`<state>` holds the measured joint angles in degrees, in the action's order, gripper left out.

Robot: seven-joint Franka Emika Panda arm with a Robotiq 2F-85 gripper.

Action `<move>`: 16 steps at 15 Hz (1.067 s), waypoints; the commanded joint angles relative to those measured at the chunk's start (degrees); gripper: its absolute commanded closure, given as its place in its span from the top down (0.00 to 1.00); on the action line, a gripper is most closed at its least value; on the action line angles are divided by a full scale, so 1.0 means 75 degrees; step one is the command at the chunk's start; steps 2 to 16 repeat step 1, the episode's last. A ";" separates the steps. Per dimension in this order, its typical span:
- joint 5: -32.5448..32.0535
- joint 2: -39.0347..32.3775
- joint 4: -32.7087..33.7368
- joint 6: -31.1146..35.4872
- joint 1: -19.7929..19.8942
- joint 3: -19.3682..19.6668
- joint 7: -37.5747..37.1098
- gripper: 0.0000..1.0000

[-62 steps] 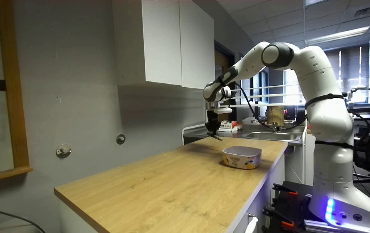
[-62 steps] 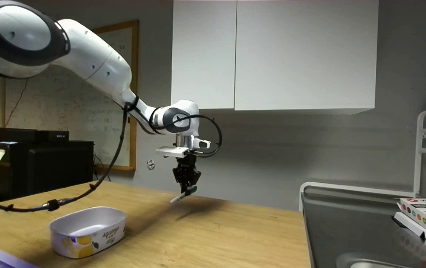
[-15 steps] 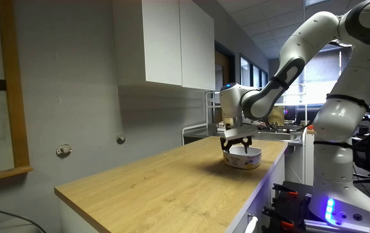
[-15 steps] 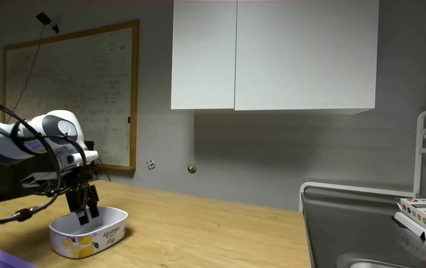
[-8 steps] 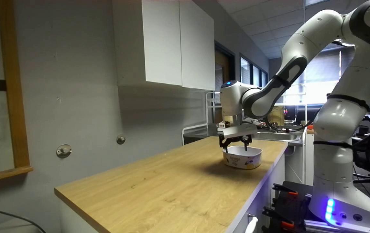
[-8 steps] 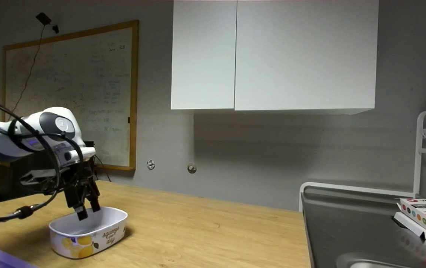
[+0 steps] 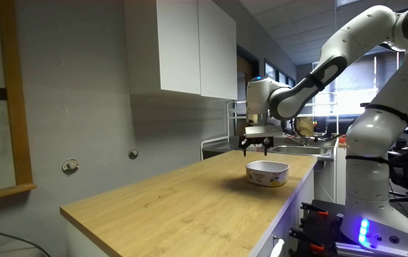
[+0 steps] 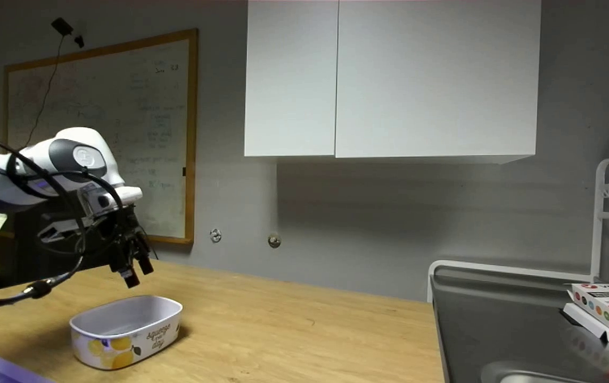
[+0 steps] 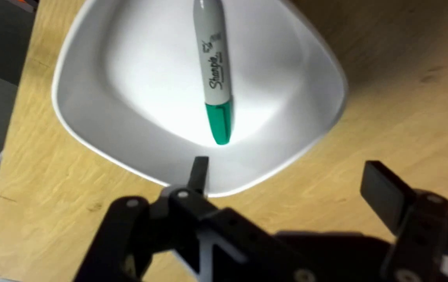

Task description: Put the green pen in the bowl

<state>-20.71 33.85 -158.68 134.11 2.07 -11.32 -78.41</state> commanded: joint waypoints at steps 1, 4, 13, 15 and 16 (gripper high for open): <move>0.0939 0.0530 -0.0082 0.0694 -0.0382 0.0808 0.1697 1.00; 0.0939 0.0530 -0.0082 0.0694 -0.0382 0.0808 0.1697 1.00; 0.0939 0.0530 -0.0082 0.0694 -0.0382 0.0808 0.1697 1.00; 0.0939 0.0530 -0.0082 0.0694 -0.0382 0.0808 0.1697 1.00; 0.0939 0.0530 -0.0082 0.0694 -0.0382 0.0808 0.1697 1.00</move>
